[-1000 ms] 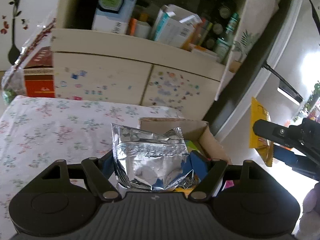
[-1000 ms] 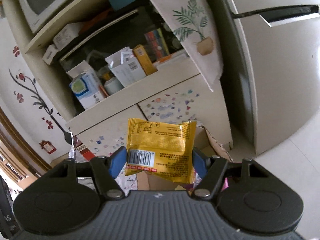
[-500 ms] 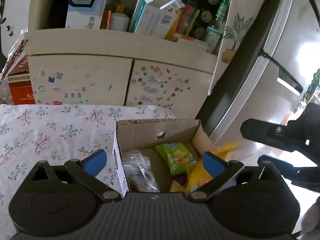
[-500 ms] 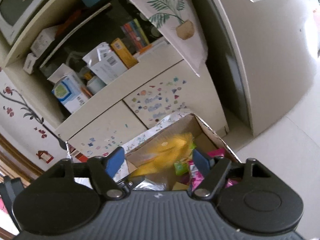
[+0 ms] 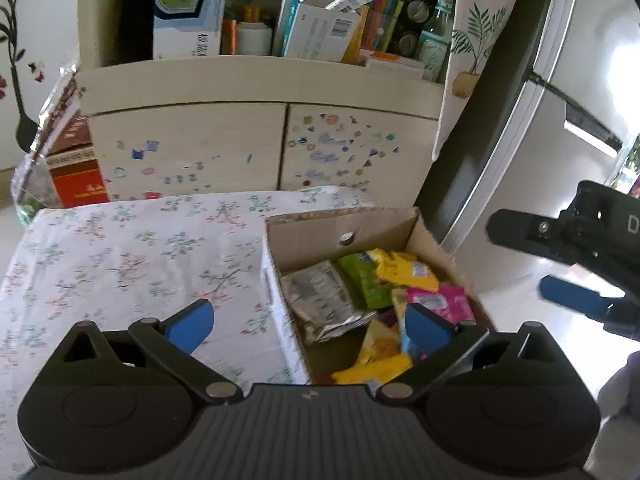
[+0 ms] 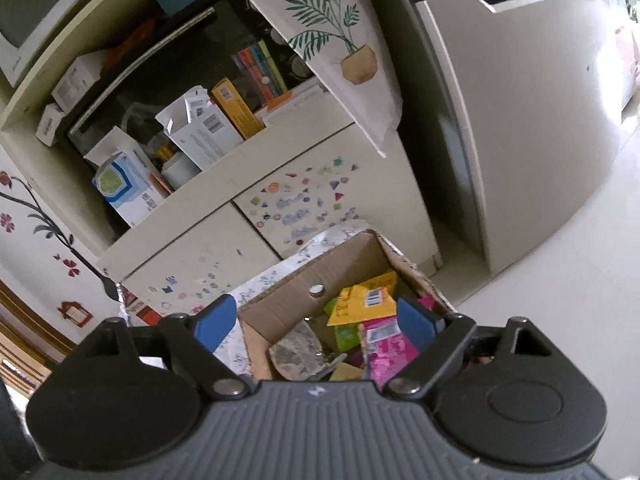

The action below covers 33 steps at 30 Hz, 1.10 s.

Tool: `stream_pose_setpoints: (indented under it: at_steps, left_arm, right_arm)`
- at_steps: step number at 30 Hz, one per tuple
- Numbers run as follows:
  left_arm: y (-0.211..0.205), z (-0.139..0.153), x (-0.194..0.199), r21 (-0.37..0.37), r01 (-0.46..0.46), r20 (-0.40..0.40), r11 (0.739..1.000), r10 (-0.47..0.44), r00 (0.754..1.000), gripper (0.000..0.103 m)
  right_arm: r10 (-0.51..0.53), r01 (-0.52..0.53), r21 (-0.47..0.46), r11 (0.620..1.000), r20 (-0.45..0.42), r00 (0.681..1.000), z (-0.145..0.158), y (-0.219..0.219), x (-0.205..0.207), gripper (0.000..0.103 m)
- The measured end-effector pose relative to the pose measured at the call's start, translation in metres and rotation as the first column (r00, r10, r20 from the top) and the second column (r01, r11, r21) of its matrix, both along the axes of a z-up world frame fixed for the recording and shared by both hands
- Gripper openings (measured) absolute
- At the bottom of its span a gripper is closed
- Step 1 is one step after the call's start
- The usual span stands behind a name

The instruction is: Organize snacks

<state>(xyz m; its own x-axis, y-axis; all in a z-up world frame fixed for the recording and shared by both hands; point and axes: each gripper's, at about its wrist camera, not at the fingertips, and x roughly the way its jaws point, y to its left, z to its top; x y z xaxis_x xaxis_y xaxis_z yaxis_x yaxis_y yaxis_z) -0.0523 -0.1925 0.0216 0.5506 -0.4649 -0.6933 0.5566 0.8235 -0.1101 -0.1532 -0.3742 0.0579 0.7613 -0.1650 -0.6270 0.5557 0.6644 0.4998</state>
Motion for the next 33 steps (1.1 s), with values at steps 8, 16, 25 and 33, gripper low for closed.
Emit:
stream_pose_setpoints:
  at_steps: [8,16,25,33]
  left_arm:
    - [0.020,0.002,-0.022,0.054,-0.002,0.010,0.999,0.002,1.000,0.103]
    - [0.035,0.003,-0.044,0.095,-0.006,0.037,0.995,0.002,0.999,0.103]
    - [0.053,0.002,-0.063,0.108,-0.013,0.042,0.994,0.009,0.999,0.103]
    - [0.062,-0.003,-0.071,0.124,-0.025,0.038,0.992,0.020,0.999,0.103]
  right_arm:
    - [-0.043,0.034,-0.119,0.992,-0.078,0.996,0.008,0.012,-0.017,0.092]
    - [-0.042,0.001,-0.230,0.973,-0.173,0.984,0.001,0.042,-0.040,0.094]
    - [-0.045,-0.008,-0.250,0.968,-0.206,0.977,-0.004,0.060,-0.067,0.094]
    - [-0.015,-0.054,-0.267,0.962,-0.249,0.968,-0.006,0.077,-0.076,0.094]
